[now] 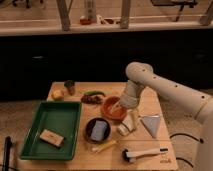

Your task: Place fork in paper cup

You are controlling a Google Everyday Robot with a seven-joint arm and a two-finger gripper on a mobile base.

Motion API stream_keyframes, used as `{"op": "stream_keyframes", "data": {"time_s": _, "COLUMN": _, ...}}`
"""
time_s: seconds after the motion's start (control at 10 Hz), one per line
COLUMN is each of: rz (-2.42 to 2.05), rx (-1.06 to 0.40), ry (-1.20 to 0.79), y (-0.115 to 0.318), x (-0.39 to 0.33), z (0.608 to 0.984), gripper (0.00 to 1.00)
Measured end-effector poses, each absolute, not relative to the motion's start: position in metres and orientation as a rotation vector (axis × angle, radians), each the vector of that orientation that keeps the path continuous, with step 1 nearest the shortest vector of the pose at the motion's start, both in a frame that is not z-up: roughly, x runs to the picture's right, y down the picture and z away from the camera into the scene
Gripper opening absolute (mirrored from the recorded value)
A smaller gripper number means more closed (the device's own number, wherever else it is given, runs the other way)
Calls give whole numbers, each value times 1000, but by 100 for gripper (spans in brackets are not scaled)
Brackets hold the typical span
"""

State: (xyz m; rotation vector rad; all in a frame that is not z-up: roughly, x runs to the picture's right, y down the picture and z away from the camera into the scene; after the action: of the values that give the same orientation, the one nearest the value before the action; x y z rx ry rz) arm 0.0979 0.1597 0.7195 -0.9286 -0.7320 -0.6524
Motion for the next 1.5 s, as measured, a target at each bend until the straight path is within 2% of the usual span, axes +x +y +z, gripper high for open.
{"op": "stream_keyframes", "data": {"time_s": 1.5, "rz": -674, "rx": -936, "ry": -742, "y": 156, "x": 94, "z": 713, "gripper": 80}}
